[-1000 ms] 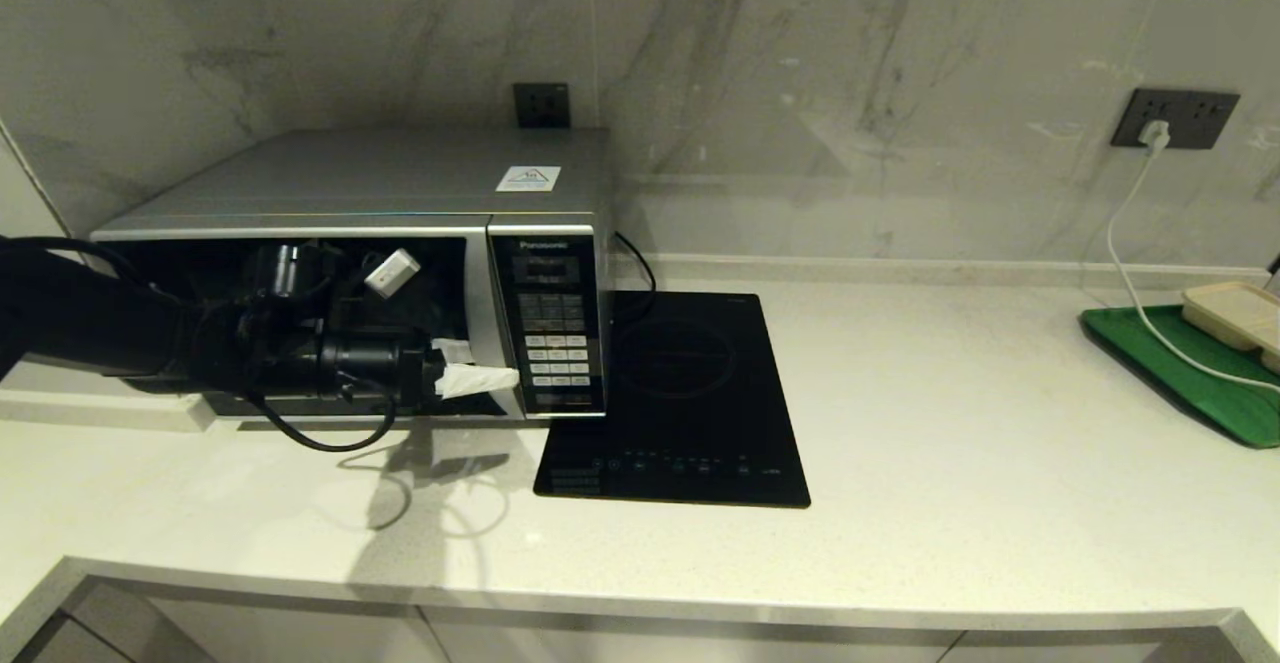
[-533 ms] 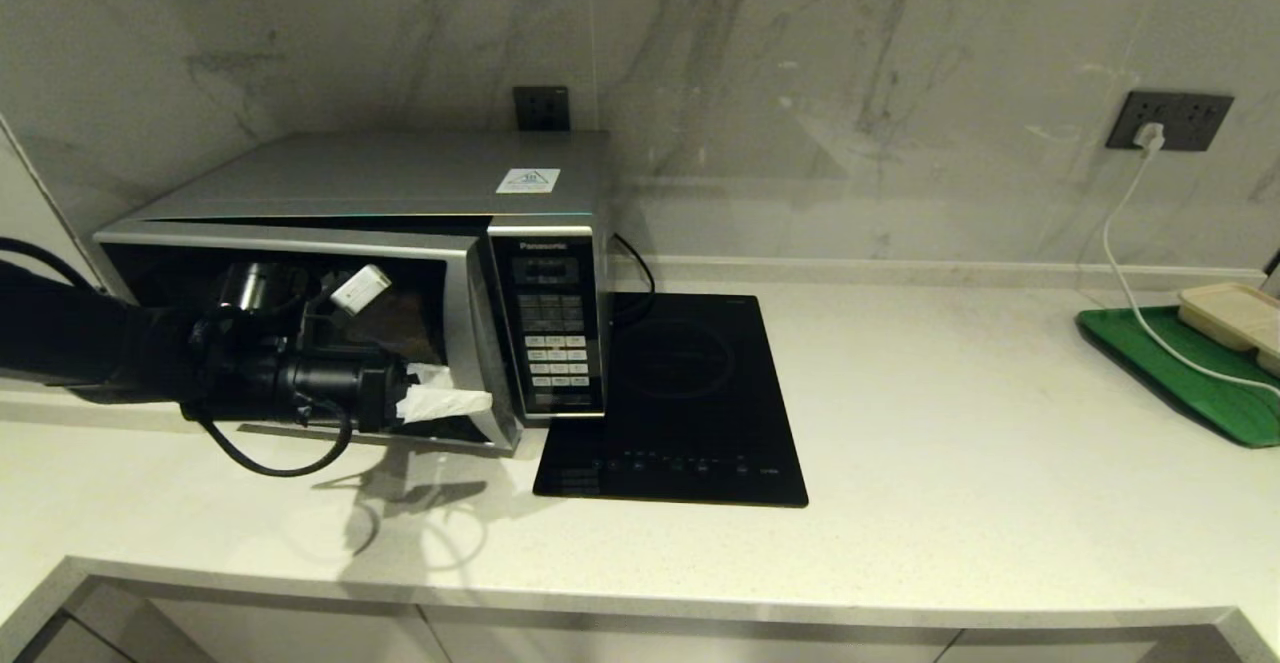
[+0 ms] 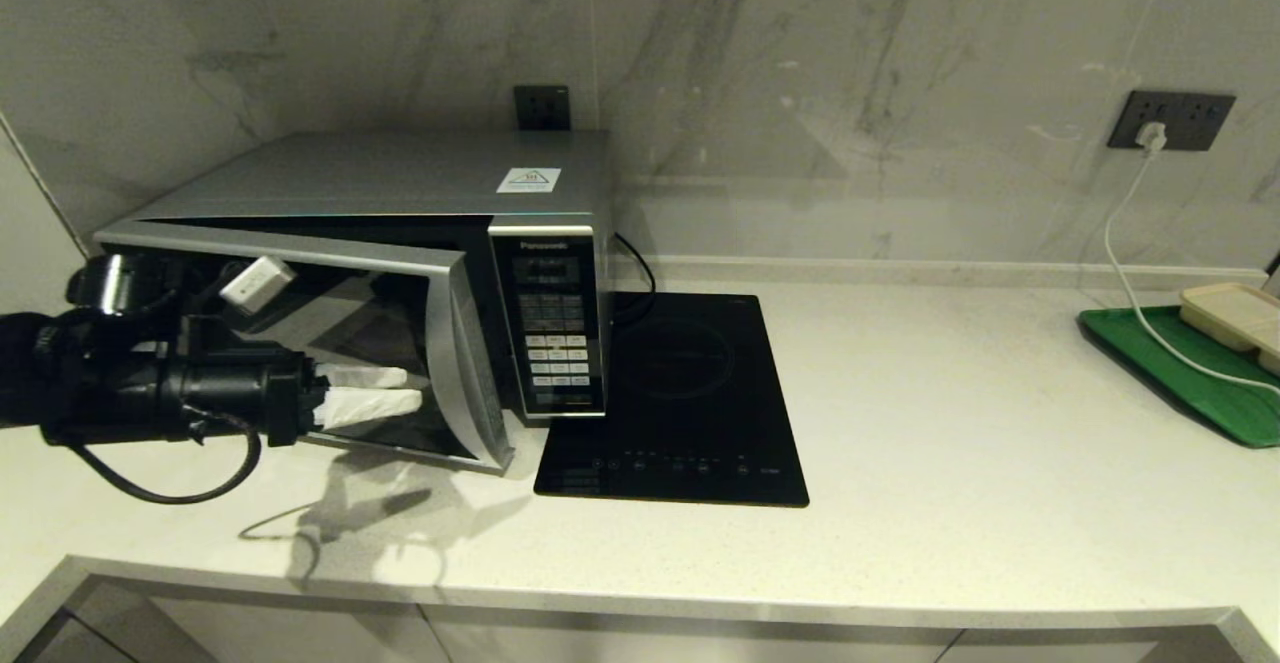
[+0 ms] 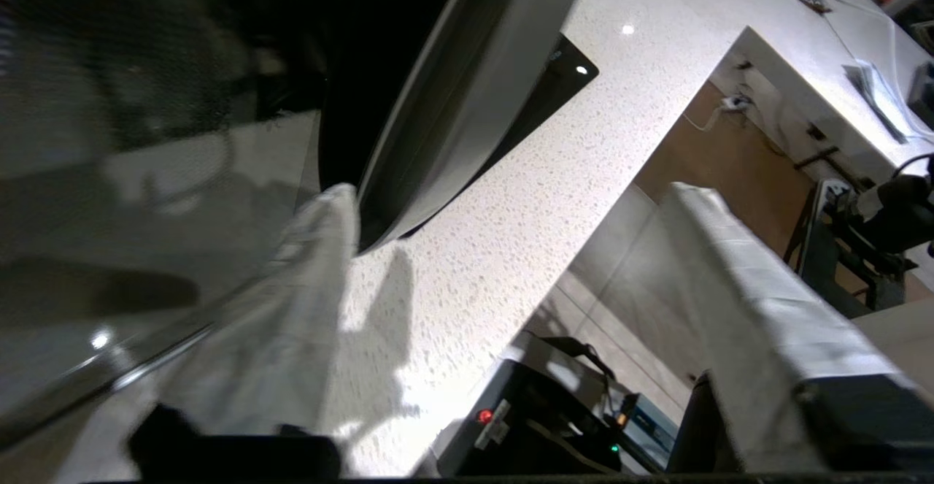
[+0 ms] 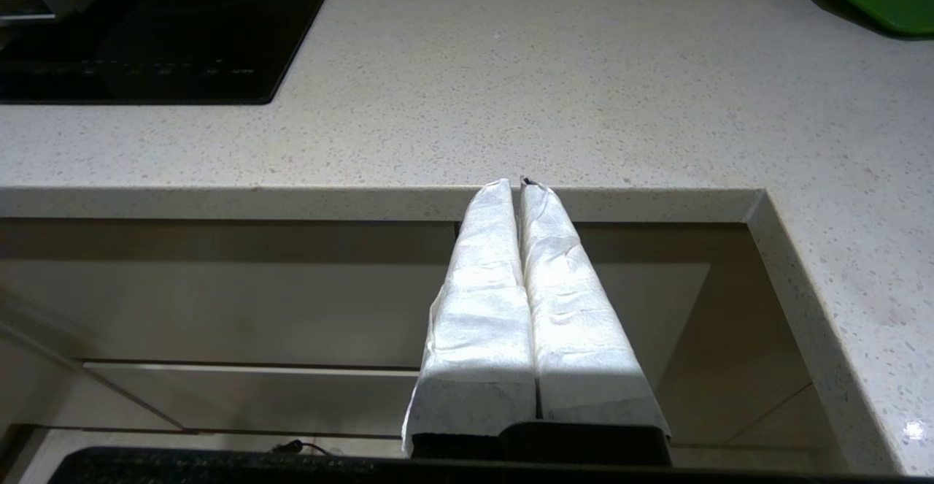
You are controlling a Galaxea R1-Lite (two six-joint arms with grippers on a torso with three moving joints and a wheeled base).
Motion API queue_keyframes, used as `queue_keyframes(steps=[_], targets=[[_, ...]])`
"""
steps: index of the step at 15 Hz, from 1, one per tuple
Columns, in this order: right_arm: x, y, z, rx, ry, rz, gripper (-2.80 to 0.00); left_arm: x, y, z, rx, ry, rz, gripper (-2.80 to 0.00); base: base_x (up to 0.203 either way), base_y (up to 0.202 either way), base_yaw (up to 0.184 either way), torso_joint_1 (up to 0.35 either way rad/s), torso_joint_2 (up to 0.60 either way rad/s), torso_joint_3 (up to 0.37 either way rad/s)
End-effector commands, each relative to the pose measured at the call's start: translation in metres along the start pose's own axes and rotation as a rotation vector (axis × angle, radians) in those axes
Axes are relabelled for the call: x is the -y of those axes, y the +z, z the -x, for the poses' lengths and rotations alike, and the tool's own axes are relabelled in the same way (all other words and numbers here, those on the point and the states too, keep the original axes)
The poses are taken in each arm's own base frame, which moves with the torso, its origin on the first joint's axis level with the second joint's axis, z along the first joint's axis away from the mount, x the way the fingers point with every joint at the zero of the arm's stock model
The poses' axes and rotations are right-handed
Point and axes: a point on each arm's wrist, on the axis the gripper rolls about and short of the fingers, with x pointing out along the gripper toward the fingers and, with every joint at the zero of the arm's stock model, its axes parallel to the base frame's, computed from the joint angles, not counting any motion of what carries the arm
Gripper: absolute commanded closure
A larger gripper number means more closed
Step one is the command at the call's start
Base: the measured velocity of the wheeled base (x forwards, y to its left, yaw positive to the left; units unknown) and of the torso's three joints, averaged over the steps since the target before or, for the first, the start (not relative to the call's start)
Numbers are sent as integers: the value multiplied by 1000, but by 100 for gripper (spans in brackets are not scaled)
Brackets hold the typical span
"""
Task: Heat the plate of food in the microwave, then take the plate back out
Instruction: Open the microwave oven
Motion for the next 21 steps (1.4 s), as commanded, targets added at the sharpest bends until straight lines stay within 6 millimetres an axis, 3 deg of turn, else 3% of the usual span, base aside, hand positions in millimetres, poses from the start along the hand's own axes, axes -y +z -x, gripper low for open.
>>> queue_keyframes(steps=[1, 5, 7, 9, 13, 18, 19, 21], targets=[[0, 0, 0, -4, 1, 0, 0, 53, 11, 42, 68, 81, -106, 0, 0, 0, 0, 0, 0, 0], [0, 0, 0, -2, -1, 0, 0, 132, 12, 88, 123, 220, -202, 0, 0, 0, 0, 0, 0, 0], [0, 0, 0, -4, 0, 0, 0, 169, 25, 104, 141, 326, -284, 0, 0, 0, 0, 0, 0, 0], [0, 0, 0, -1, 1, 0, 0, 181, 45, 106, 118, 481, -337, 0, 0, 0, 0, 0, 0, 0], [0, 0, 0, -1, -1, 0, 0, 180, 75, 79, 199, 692, -282, 0, 0, 0, 0, 0, 0, 0], [0, 0, 0, -1, -1, 0, 0, 93, 111, -1, 390, 1082, -282, 0, 0, 0, 0, 0, 0, 0], [0, 0, 0, -1, 1, 0, 0, 84, 112, -8, 402, 1170, -288, 0, 0, 0, 0, 0, 0, 0], [0, 0, 0, -4, -1, 0, 0, 87, 108, -11, 393, 1221, -289, 0, 0, 0, 0, 0, 0, 0]])
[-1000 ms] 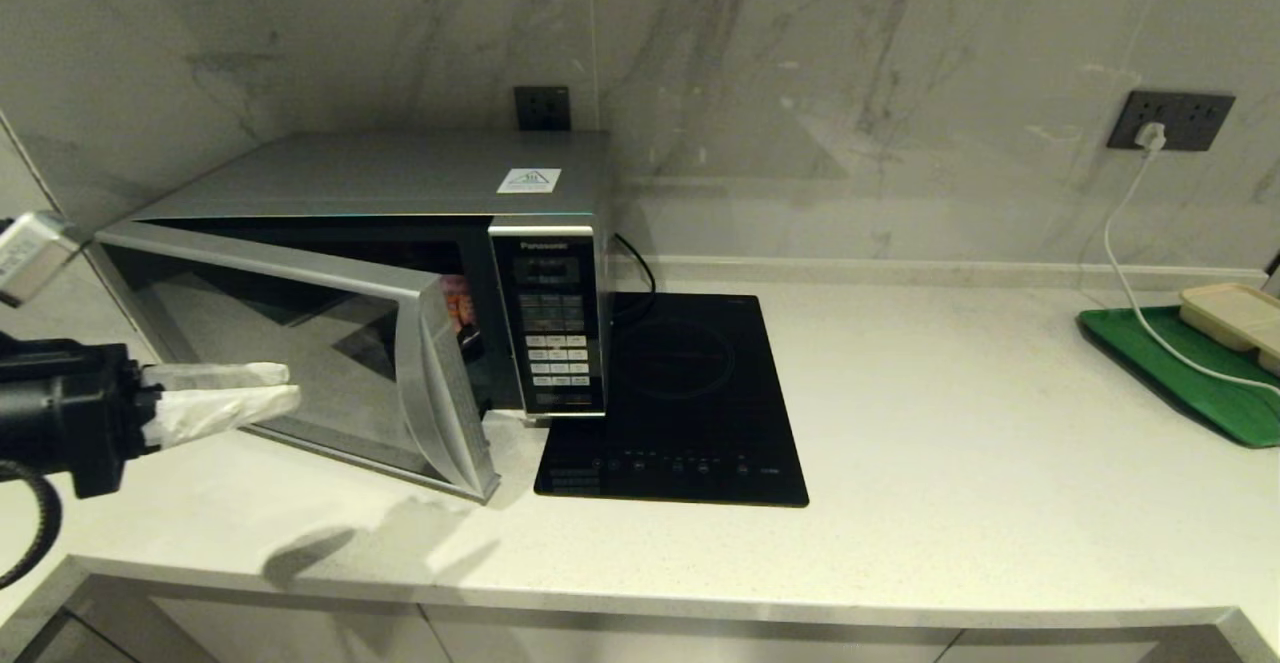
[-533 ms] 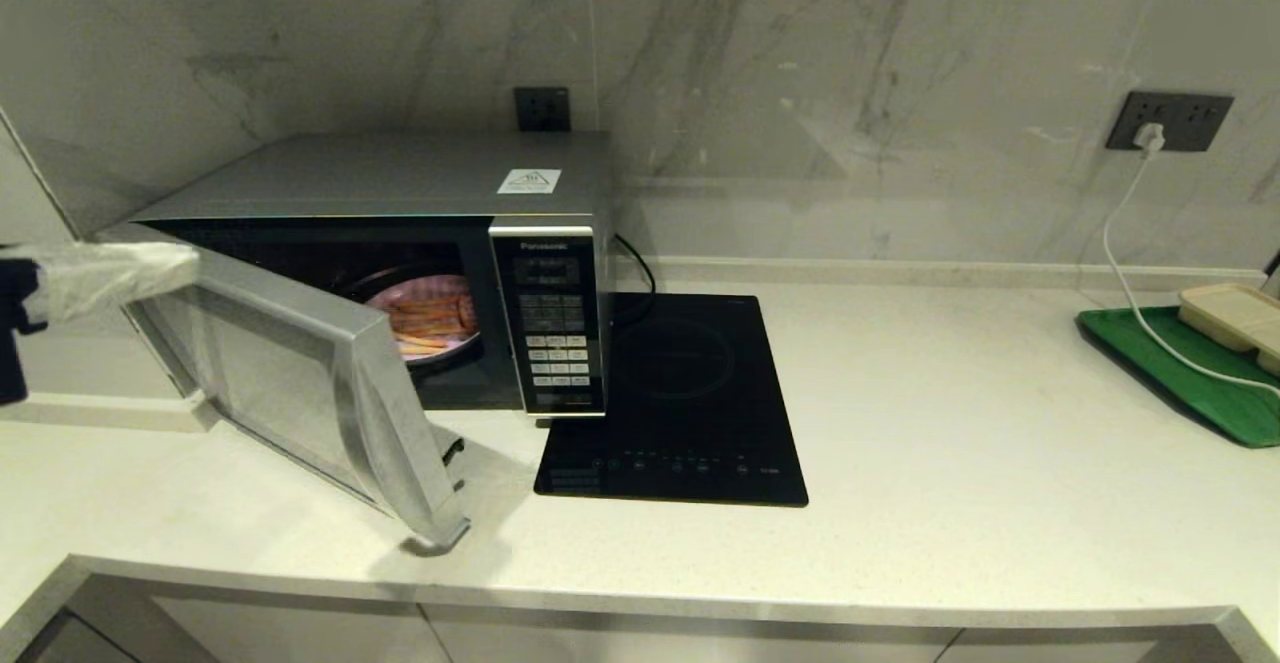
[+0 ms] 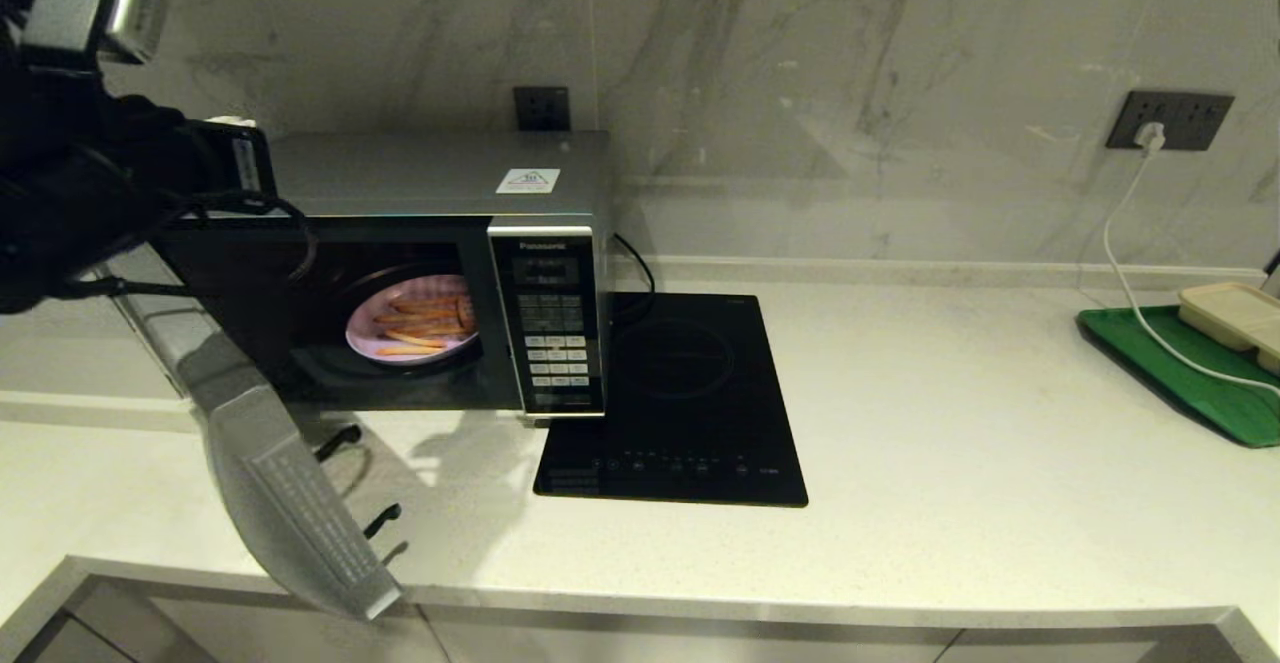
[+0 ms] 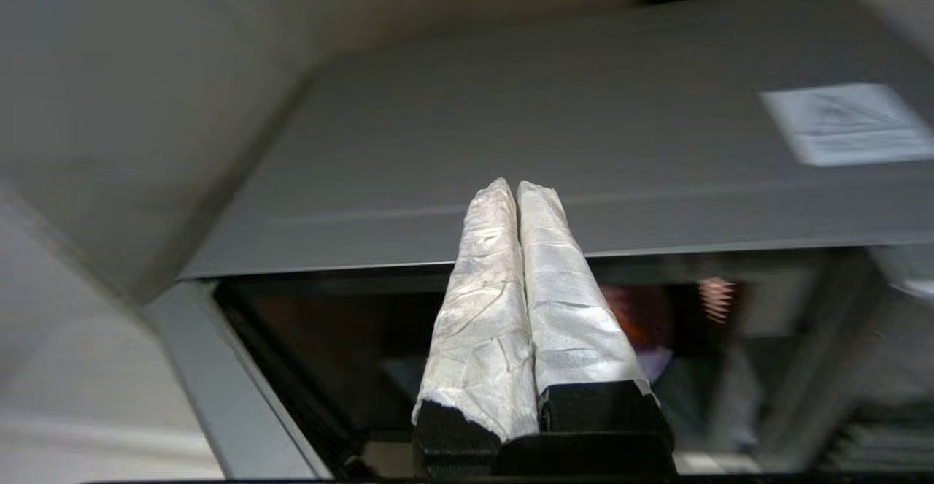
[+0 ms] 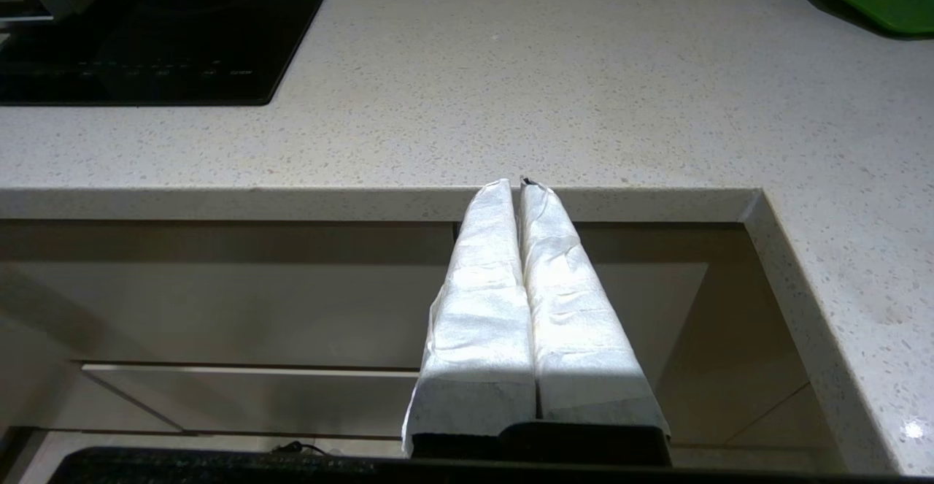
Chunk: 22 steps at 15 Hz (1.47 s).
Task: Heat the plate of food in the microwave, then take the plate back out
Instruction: Open the microwave oven
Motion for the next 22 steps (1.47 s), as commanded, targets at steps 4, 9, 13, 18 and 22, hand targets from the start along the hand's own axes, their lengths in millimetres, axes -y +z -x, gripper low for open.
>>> queue_keyframes(steps=[4, 9, 13, 18, 22], targets=[[0, 0, 0, -3, 0, 0, 0, -1, 1, 25, -39, 44, -37, 0, 0, 0, 0, 0, 0, 0], [0, 0, 0, -1, 0, 0, 0, -4, -22, 63, -127, -35, -29, 0, 0, 0, 0, 0, 0, 0], [0, 0, 0, -1, 0, 0, 0, -2, -57, 69, -240, -86, -62, 0, 0, 0, 0, 0, 0, 0], [0, 0, 0, -1, 1, 0, 0, 5, -99, 81, -416, -292, -162, 0, 0, 0, 0, 0, 0, 0], [0, 0, 0, -1, 1, 0, 0, 2, -94, 87, -427, -266, -9, 0, 0, 0, 0, 0, 0, 0]])
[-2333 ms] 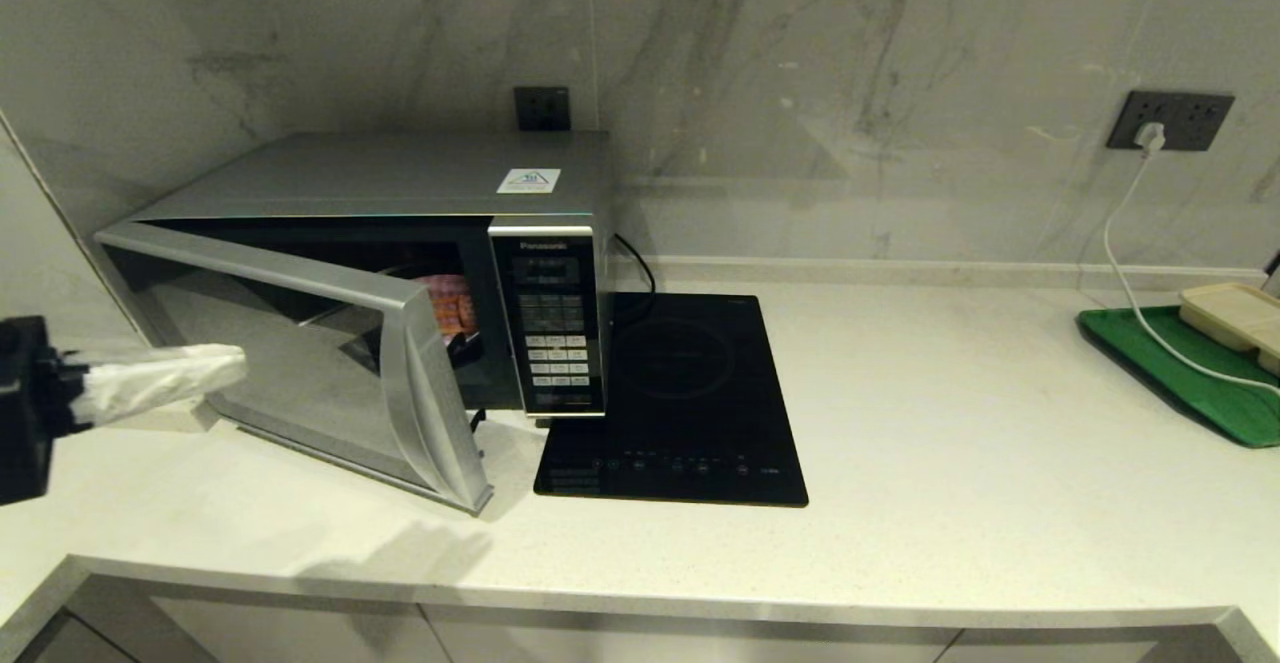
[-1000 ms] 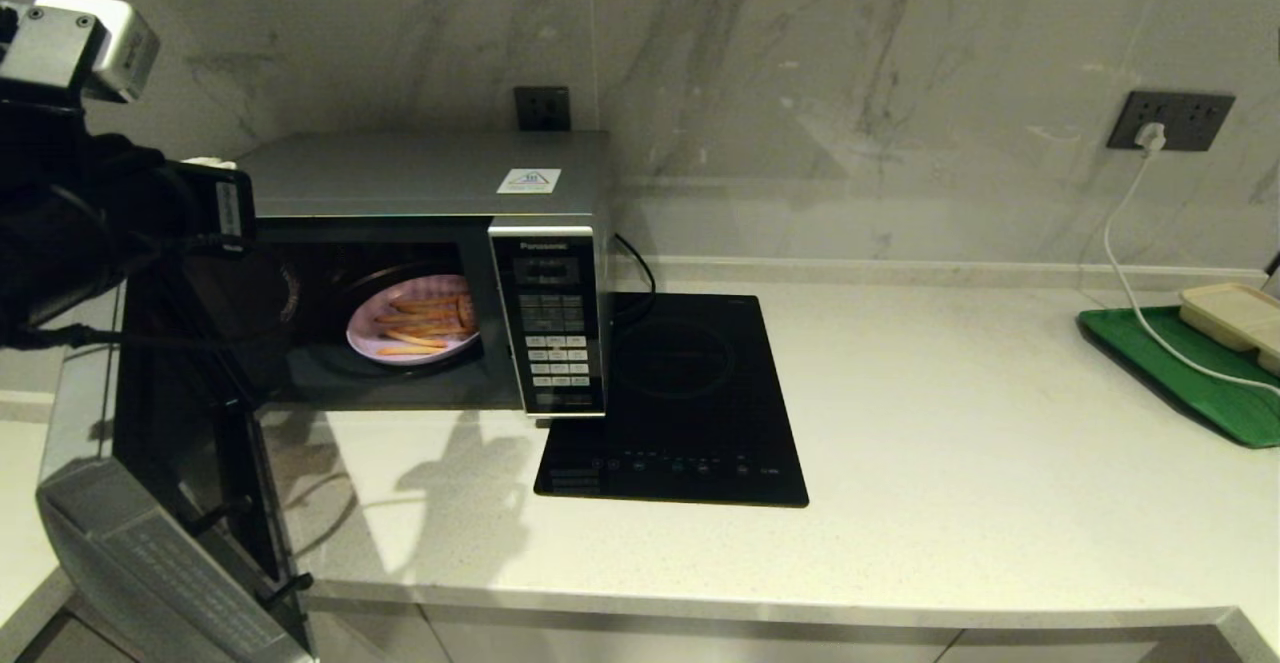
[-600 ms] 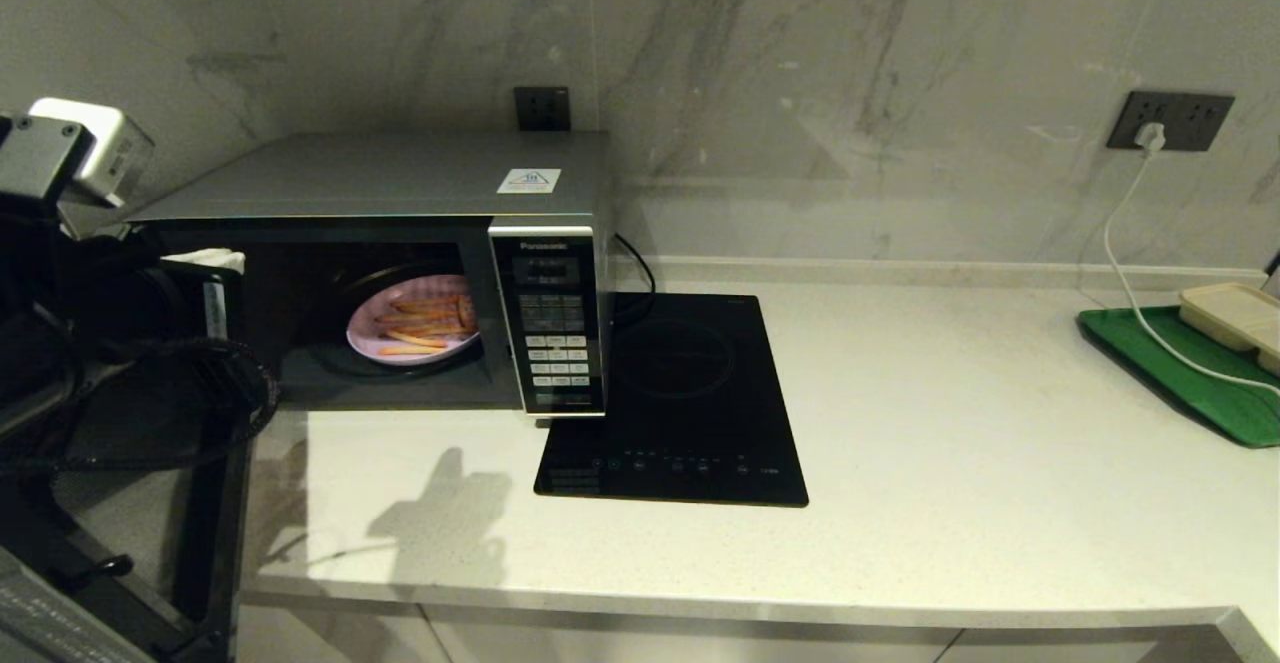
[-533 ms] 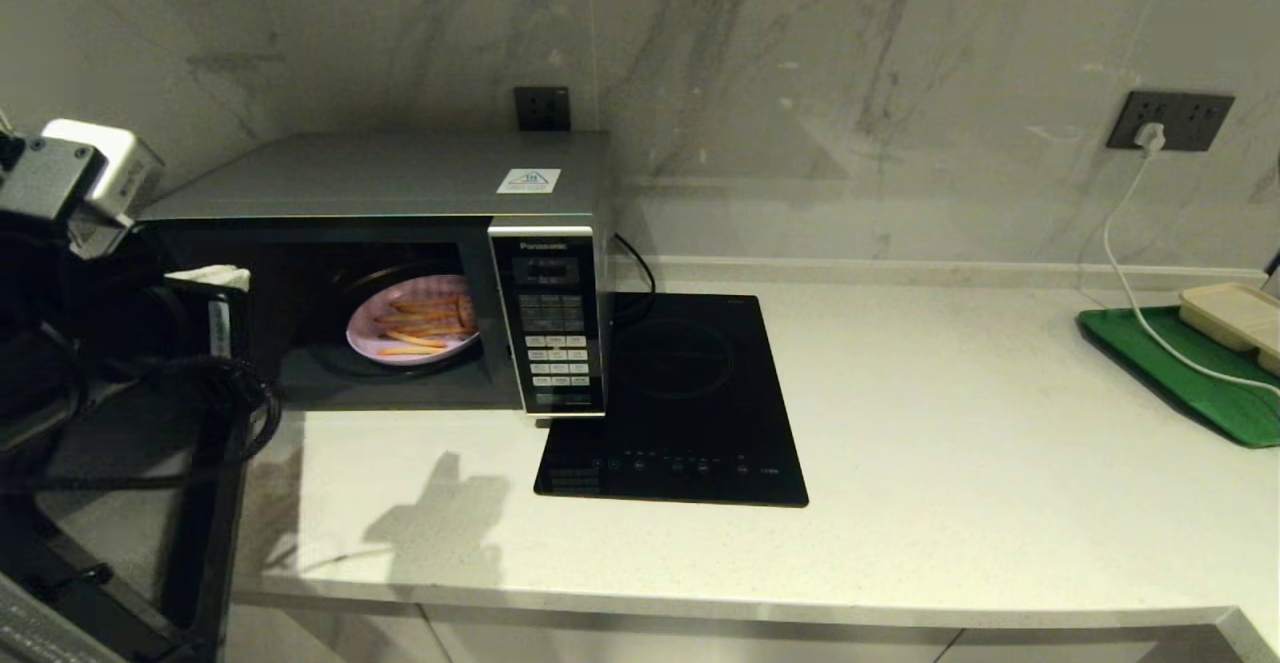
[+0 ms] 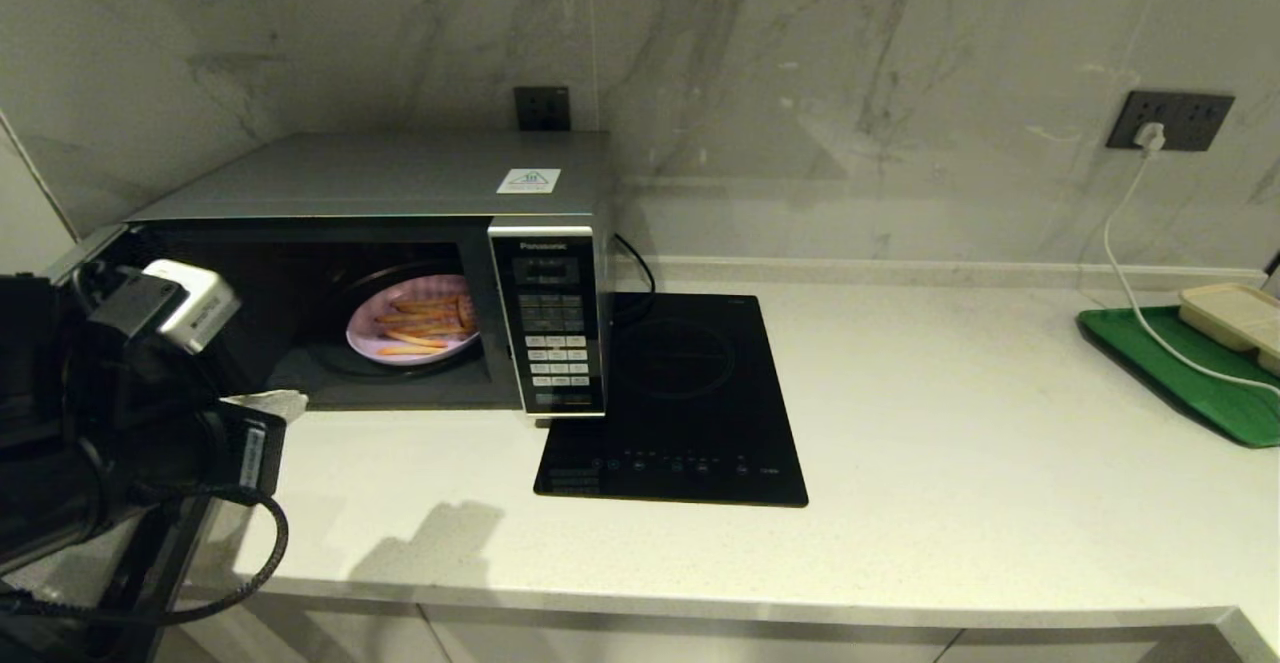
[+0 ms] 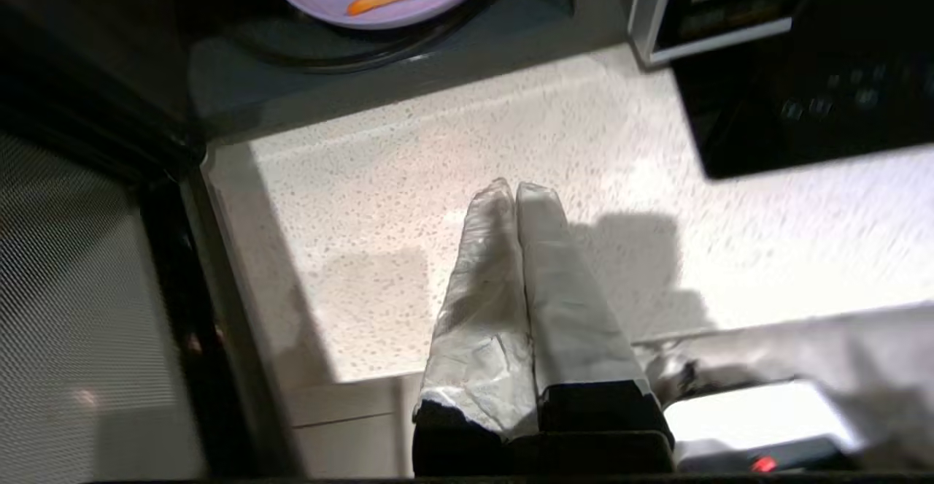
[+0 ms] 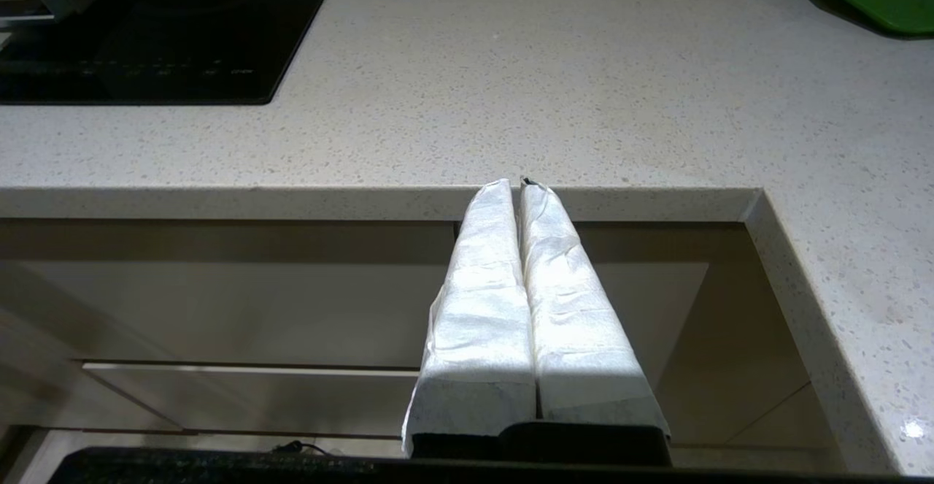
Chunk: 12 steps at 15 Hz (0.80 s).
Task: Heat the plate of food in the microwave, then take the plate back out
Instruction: Open the microwave oven, then take the plate out of the microwave
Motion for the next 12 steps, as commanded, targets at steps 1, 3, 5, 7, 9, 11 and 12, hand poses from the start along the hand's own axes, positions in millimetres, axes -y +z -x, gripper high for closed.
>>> queue_keyframes(steps=[1, 3, 5, 7, 9, 11, 12], targets=[[0, 0, 0, -1, -1, 0, 0, -3, 7, 12, 85, 27, 57, 0, 0, 0, 0, 0, 0, 0], [0, 0, 0, -1, -1, 0, 0, -3, -4, 14, 103, 33, 68, 0, 0, 0, 0, 0, 0, 0], [0, 0, 0, -1, 0, 0, 0, 1, -15, 3, 45, 16, 58, 0, 0, 0, 0, 0, 0, 0], [0, 0, 0, -1, 0, 0, 0, 3, -21, -19, -32, 3, 43, 0, 0, 0, 0, 0, 0, 0], [0, 0, 0, -4, -1, 0, 0, 7, -18, -40, -72, -10, 78, 0, 0, 0, 0, 0, 0, 0], [0, 0, 0, -3, -1, 0, 0, 11, -16, -60, -107, -21, 123, 0, 0, 0, 0, 0, 0, 0], [0, 0, 0, -1, -1, 0, 0, 13, -16, -68, -125, -25, 99, 0, 0, 0, 0, 0, 0, 0]])
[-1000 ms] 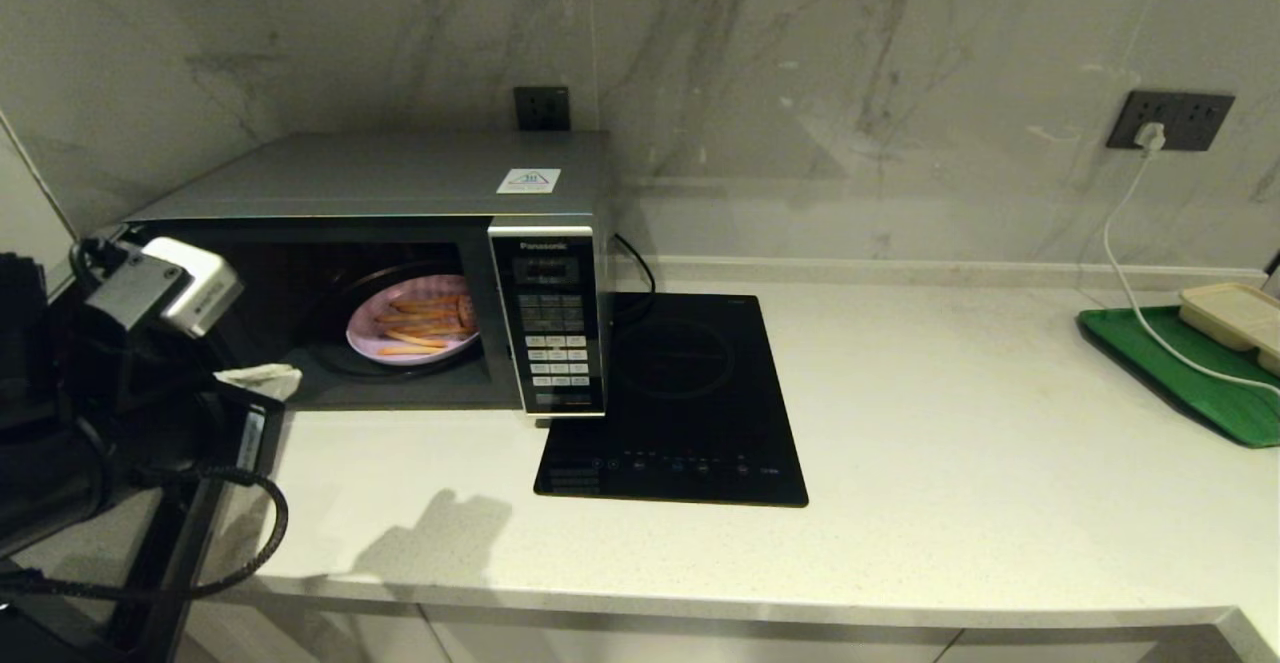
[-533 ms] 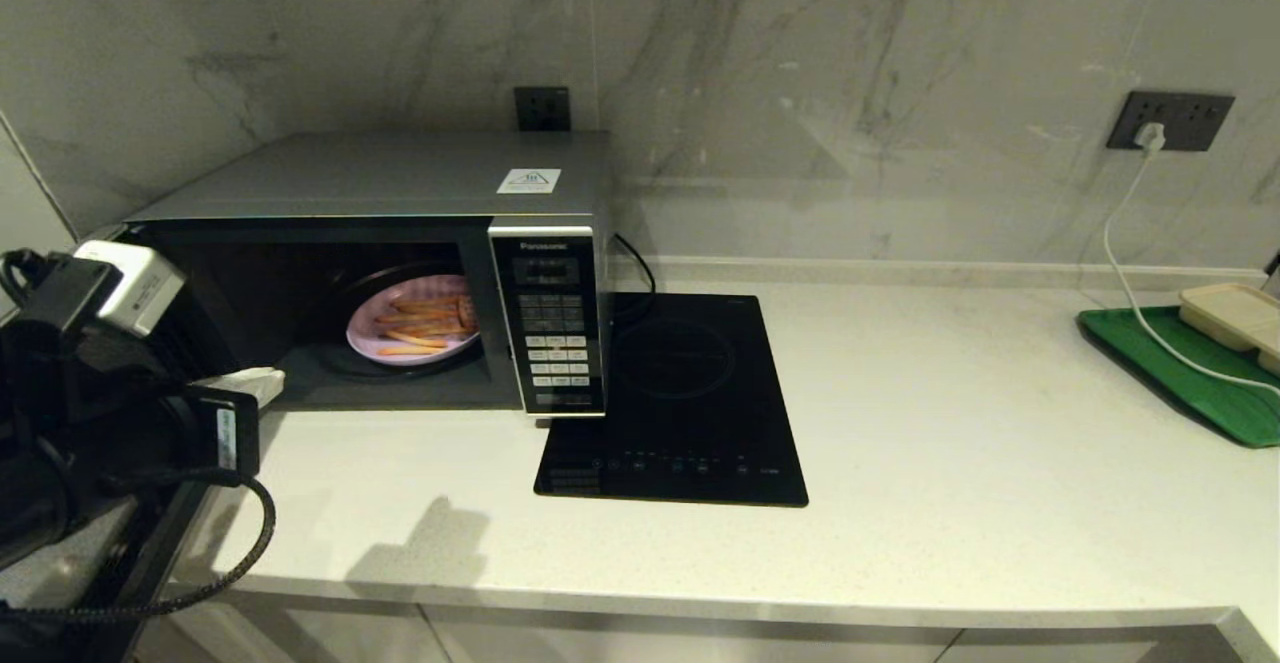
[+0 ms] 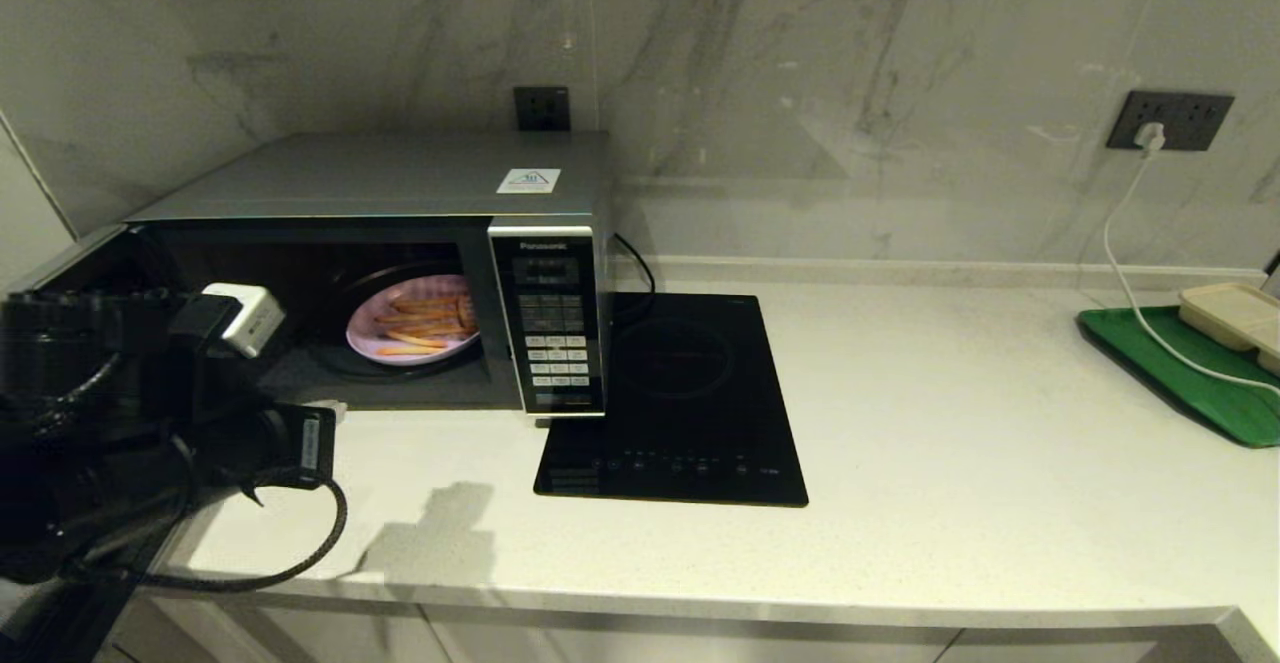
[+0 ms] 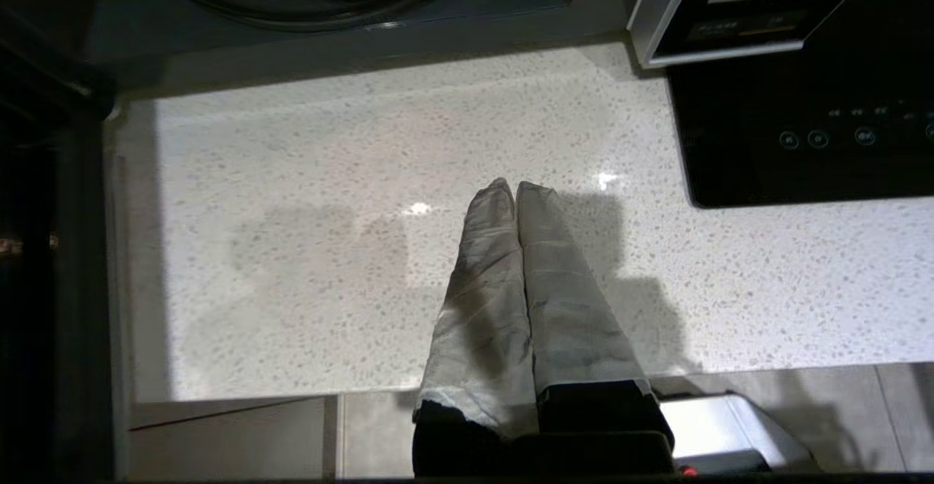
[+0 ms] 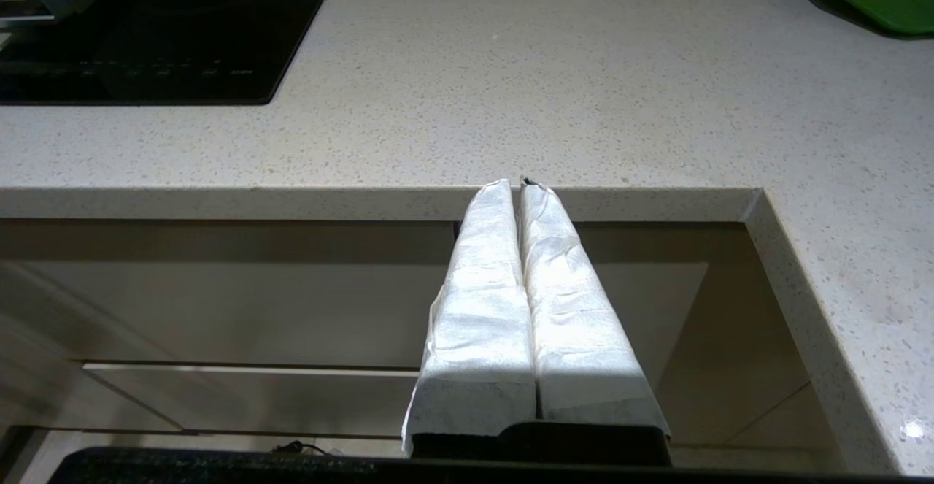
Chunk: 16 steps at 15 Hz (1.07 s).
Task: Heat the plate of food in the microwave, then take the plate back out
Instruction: Take the plate out of the microwave
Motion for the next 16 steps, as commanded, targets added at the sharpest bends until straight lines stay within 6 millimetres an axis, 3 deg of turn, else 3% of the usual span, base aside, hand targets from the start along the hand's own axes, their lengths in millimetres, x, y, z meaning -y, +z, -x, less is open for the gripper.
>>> queue_keyframes(steps=[1, 2, 3, 6, 12, 16], targets=[[0, 0, 0, -4, 0, -1, 0, 4, -6, -31, -86, -7, -106, 0, 0, 0, 0, 0, 0, 0], [0, 0, 0, -2, 1, -1, 0, 4, -8, -37, -101, -9, -188, -214, 0, 0, 0, 0, 0, 0], [0, 0, 0, -1, 0, -1, 0, 4, -7, -41, -105, -13, -259, -280, 0, 0, 0, 0, 0, 0], [0, 0, 0, -1, 0, -1, 0, 4, 9, -51, -69, -37, -333, -280, 0, 0, 0, 0, 0, 0], [0, 0, 0, -4, 2, 0, 0, 0, 7, -71, -114, -75, -553, -280, 0, 0, 0, 0, 0, 0], [0, 0, 0, -1, 2, -1, 0, -16, 22, -90, -141, -84, -658, -280, 0, 0, 0, 0, 0, 0]])
